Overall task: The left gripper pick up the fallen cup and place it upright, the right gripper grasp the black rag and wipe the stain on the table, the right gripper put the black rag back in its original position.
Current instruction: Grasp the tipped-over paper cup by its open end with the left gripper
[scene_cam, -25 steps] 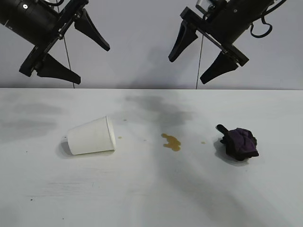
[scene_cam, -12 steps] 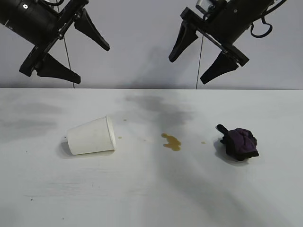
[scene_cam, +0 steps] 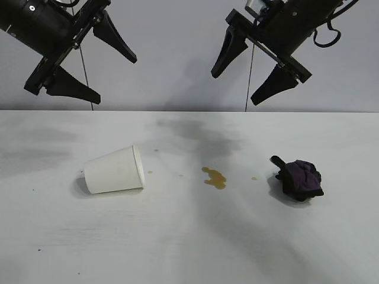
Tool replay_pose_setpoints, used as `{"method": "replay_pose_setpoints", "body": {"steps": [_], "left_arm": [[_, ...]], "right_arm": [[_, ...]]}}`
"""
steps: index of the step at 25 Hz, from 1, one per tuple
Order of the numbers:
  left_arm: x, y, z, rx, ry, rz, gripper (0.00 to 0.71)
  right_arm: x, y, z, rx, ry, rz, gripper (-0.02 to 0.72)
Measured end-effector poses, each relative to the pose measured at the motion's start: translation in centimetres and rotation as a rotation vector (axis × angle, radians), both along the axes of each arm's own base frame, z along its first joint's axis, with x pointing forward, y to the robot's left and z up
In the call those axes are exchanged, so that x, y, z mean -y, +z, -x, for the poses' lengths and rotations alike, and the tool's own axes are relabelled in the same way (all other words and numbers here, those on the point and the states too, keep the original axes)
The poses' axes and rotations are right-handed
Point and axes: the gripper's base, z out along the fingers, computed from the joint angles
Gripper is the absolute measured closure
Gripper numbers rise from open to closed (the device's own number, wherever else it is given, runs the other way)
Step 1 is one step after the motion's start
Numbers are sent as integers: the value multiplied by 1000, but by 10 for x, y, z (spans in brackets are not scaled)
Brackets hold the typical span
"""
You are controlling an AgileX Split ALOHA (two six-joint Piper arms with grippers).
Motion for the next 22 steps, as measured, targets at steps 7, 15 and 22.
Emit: {"method": "replay_pose_setpoints", "body": {"steps": [7,15,22], "left_arm": [[0,0,0,0,0,0,107],[-5,-7,4,122,-198,-162,107],[-7,-9,5,479,-597,-347,107]], "right_arm": [[0,0,0,0,0,0,83],[0,0,0,0,0,0,83],[0,0,0,0,0,0,83]]}}
